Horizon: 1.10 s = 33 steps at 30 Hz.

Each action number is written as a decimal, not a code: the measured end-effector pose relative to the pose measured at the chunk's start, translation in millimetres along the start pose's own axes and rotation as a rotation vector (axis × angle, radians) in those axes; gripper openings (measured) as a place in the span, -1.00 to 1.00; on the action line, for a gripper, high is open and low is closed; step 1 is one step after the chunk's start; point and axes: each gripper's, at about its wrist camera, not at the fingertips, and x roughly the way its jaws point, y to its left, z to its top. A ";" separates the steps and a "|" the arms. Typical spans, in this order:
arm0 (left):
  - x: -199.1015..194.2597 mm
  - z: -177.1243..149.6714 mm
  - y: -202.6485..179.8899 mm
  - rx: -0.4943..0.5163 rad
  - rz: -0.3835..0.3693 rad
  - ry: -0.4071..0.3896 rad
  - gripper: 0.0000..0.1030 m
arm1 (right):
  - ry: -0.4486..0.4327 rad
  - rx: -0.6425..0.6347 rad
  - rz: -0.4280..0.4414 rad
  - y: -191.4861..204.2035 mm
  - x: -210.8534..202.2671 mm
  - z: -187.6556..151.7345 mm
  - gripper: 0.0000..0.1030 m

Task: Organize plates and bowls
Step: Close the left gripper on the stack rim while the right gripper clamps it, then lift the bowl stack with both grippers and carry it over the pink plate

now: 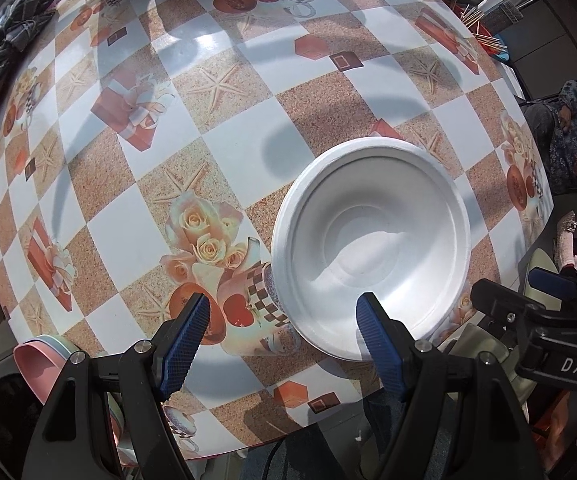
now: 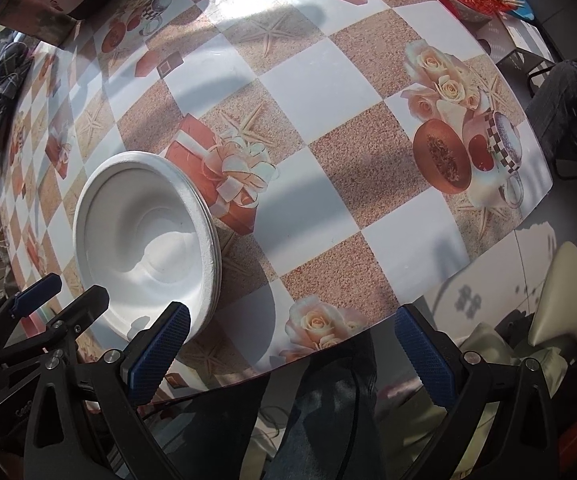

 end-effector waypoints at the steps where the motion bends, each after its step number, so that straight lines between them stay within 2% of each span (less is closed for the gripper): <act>1: 1.2 1.6 -0.8 -0.001 0.003 0.002 0.53 | 0.002 0.001 0.002 -1.2 0.9 0.6 1.00; 13: 20.8 10.4 -12.4 -0.010 0.051 0.005 0.53 | -0.012 -0.042 -0.024 8.4 11.0 19.9 1.00; 22: 51.3 18.3 -15.9 -0.082 0.060 0.031 0.55 | 0.001 -0.134 -0.077 26.8 30.2 48.4 1.00; 26: 53.8 17.2 -14.1 -0.106 0.050 0.008 0.63 | 0.018 -0.182 -0.073 38.3 39.1 55.9 1.00; 30: 56.9 14.2 -8.9 -0.113 0.079 -0.006 0.91 | 0.055 -0.202 -0.086 45.5 49.7 66.2 1.00; 33: 58.2 13.4 -7.0 -0.119 0.068 -0.006 0.91 | 0.049 -0.209 -0.085 48.7 49.1 69.3 1.00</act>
